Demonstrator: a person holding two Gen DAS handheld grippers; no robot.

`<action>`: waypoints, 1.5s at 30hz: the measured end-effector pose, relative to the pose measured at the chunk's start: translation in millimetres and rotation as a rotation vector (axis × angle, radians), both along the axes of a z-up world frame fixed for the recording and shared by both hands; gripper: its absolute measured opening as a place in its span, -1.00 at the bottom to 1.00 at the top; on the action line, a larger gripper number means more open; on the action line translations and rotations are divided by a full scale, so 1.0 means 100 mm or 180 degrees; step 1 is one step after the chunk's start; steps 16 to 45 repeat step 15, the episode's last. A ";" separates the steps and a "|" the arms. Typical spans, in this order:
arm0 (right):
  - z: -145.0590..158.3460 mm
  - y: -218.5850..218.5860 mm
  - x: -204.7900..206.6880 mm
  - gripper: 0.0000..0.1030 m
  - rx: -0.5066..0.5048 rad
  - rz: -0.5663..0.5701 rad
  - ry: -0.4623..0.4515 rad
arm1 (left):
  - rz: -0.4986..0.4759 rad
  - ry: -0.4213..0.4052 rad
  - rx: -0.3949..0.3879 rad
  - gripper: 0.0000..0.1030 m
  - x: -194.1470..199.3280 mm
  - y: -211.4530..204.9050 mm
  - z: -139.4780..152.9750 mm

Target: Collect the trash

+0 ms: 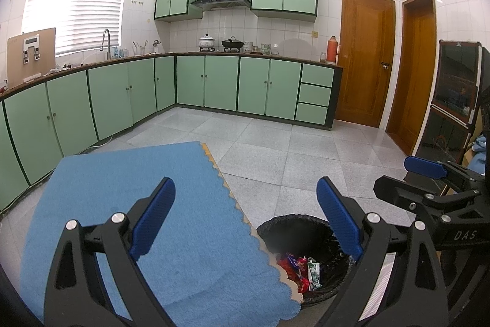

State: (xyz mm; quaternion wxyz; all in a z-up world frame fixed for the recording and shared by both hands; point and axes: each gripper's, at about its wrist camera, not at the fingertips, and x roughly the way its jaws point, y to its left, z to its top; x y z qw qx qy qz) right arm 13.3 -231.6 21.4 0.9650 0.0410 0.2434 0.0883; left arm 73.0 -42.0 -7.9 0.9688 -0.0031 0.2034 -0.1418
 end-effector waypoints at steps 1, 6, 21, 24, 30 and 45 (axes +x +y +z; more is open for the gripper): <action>0.00 0.00 0.00 0.88 0.0000 -0.0001 0.0000 | 0.0004 0.0002 -0.0004 0.76 0.00 -0.03 -0.01; 0.00 0.00 0.00 0.88 -0.0001 0.0000 0.0001 | 0.0002 0.0002 -0.0002 0.76 0.01 -0.03 -0.03; -0.02 0.04 0.00 0.88 0.0000 0.0002 0.0015 | 0.0013 0.0015 0.0002 0.76 0.00 -0.06 -0.03; -0.02 0.04 0.00 0.88 0.0000 0.0002 0.0015 | 0.0013 0.0015 0.0002 0.76 0.00 -0.06 -0.03; -0.02 0.04 0.00 0.88 0.0000 0.0002 0.0015 | 0.0013 0.0015 0.0002 0.76 0.00 -0.06 -0.03; -0.02 0.04 0.00 0.88 0.0000 0.0002 0.0015 | 0.0013 0.0015 0.0002 0.76 0.00 -0.06 -0.03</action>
